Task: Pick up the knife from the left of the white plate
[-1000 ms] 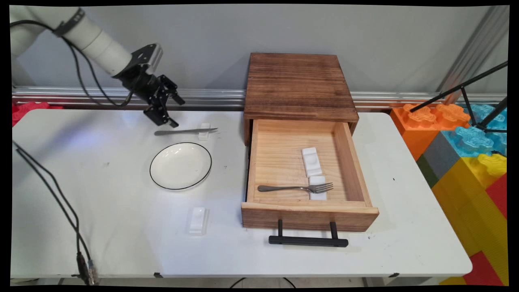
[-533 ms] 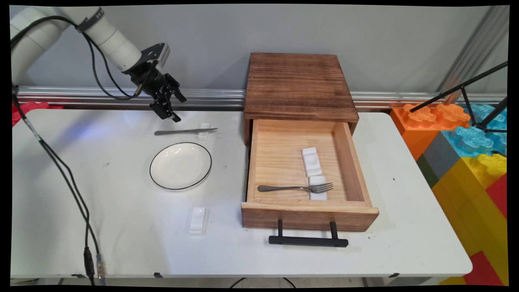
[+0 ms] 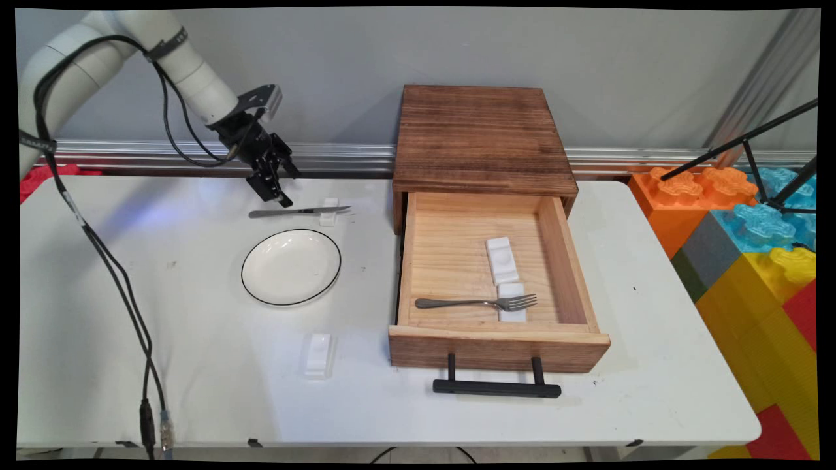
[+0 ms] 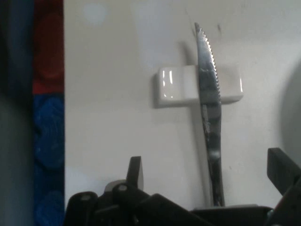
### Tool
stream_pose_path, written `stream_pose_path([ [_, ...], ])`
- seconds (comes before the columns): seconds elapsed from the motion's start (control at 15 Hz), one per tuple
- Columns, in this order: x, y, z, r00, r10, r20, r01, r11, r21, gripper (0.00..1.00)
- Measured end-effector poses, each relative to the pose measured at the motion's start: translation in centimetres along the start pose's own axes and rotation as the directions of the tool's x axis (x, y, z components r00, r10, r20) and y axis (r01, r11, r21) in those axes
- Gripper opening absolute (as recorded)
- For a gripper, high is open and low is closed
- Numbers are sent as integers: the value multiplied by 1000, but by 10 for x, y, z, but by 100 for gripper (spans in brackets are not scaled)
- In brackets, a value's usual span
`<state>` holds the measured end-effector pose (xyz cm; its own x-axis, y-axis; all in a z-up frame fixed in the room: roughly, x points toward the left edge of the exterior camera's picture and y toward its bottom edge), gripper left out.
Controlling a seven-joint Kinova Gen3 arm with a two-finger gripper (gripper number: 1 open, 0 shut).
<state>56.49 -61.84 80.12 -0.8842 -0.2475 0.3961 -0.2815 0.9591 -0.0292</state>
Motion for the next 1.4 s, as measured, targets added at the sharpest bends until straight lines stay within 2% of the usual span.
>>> stream_pose_path([
  [0.2,0,-3,11,1000,-8,9,8,1000,-18,100],
  [1.2,-1,-11,33,999,8,52,-6,999,-34,100],
  [1.27,-1,-11,33,999,11,53,-9,999,-35,0],
  [1.4,0,-10,34,998,18,55,-16,999,-40,0],
])
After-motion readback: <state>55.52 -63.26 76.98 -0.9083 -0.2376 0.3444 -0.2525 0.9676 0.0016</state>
